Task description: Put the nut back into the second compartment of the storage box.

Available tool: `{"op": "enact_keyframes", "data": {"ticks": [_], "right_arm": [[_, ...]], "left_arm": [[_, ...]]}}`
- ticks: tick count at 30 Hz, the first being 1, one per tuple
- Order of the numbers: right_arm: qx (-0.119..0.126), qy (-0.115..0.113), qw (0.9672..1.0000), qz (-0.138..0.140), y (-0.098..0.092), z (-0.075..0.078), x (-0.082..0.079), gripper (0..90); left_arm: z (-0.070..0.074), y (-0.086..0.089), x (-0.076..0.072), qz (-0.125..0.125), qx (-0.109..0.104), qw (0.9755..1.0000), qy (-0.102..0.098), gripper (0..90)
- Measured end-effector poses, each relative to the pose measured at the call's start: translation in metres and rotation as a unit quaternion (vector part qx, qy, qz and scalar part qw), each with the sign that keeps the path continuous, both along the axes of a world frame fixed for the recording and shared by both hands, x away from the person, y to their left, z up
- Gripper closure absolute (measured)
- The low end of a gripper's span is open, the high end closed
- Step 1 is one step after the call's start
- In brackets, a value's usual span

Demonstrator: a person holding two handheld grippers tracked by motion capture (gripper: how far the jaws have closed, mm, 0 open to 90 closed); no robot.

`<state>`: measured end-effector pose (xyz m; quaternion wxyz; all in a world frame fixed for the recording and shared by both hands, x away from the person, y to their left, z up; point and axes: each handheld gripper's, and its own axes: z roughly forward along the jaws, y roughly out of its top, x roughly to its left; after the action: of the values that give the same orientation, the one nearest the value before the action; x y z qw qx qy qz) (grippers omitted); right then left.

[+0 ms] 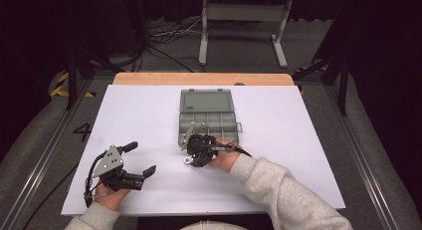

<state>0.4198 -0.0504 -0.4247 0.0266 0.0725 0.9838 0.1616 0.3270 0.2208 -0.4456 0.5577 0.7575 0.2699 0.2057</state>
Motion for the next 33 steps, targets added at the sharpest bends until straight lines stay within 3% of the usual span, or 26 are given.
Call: {"op": "enact_keyframes", "data": {"ticks": [5, 14, 20, 33], "right_arm": [[0.004, -0.002, 1.0, 0.001, -0.001, 0.008, -0.001, 70.2], [0.029, -0.023, 0.9993, -0.003, -0.007, 0.052, 0.006, 70.1], [0.035, -0.034, 0.9987, -0.011, -0.009, 0.07, 0.014, 70.1], [0.049, -0.045, 0.997, -0.039, -0.013, 0.088, 0.039, 70.1]], "left_arm": [[0.0, 0.0, 0.0, 0.0, 0.0, 1.0, 0.0, 0.7], [0.0, 0.0, 0.0, 0.002, 0.0, 1.0, 0.0, 0.7], [0.0, 0.0, 0.0, 0.001, 0.0, 1.0, 0.001, 0.7], [-0.001, 0.0, 0.001, 0.002, -0.002, 1.0, 0.001, 0.7]]}}
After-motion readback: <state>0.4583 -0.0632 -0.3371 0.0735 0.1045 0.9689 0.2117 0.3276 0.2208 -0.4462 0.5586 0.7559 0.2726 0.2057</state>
